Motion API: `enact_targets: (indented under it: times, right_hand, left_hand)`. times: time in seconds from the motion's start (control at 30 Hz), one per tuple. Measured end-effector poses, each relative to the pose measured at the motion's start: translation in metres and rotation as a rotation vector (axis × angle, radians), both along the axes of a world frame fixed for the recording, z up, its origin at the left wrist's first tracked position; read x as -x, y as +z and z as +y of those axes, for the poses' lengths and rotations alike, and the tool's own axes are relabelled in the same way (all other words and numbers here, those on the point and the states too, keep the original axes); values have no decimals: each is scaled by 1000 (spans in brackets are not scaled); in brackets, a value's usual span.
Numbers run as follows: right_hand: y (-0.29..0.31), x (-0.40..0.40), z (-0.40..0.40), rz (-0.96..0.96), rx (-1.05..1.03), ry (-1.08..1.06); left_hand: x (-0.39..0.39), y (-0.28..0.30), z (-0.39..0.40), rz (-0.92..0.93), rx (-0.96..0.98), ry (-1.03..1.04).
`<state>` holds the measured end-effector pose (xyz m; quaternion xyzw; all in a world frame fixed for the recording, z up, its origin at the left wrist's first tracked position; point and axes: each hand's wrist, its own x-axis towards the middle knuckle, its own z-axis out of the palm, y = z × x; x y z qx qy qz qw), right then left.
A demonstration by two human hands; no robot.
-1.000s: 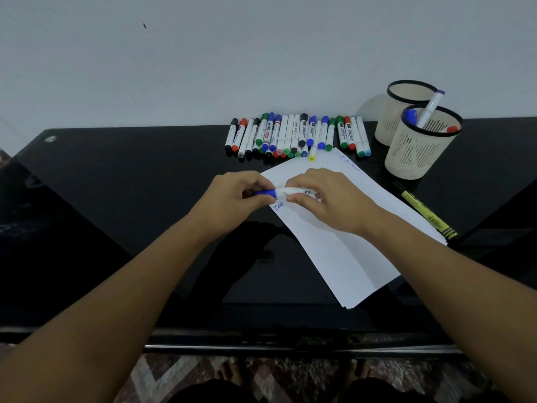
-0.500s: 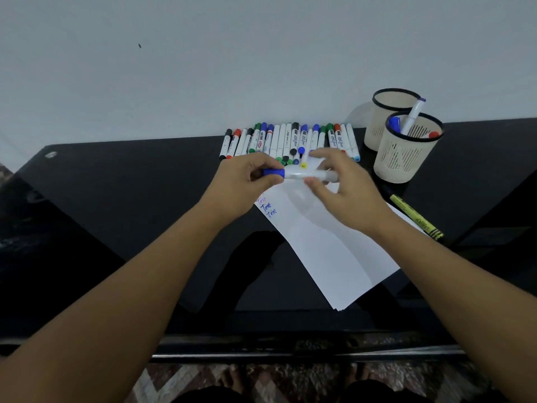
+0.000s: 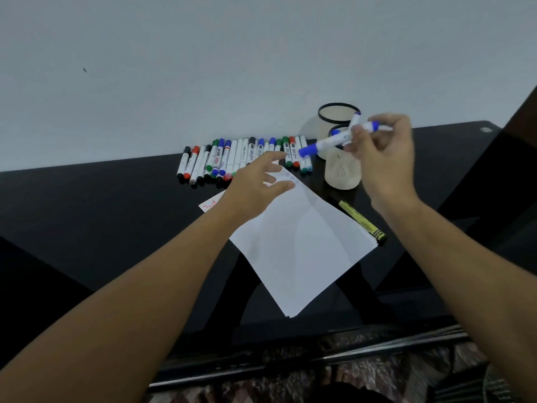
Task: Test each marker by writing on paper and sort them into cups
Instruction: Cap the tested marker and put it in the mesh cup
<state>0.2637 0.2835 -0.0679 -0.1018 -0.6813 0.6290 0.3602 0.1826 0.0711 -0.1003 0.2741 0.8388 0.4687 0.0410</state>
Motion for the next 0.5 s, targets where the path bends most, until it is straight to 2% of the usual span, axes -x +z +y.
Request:
enact_targets:
  times: [0.1,0.23,0.33,0.5]
  right_hand:
    - [15,2,31,-5,-163,-159]
    - [23,13,56,-76,-356,-222]
    - [21,25,63,-199,-540,-170]
    - [9,41,65,-535,-919,-4]
  left_hand:
    - [3,-3,7,43,72,13]
    - [8,-6,8,20,143,45]
    - [12,-11,5,2,205,58]
    - [18,-12,-2,-37,219,70]
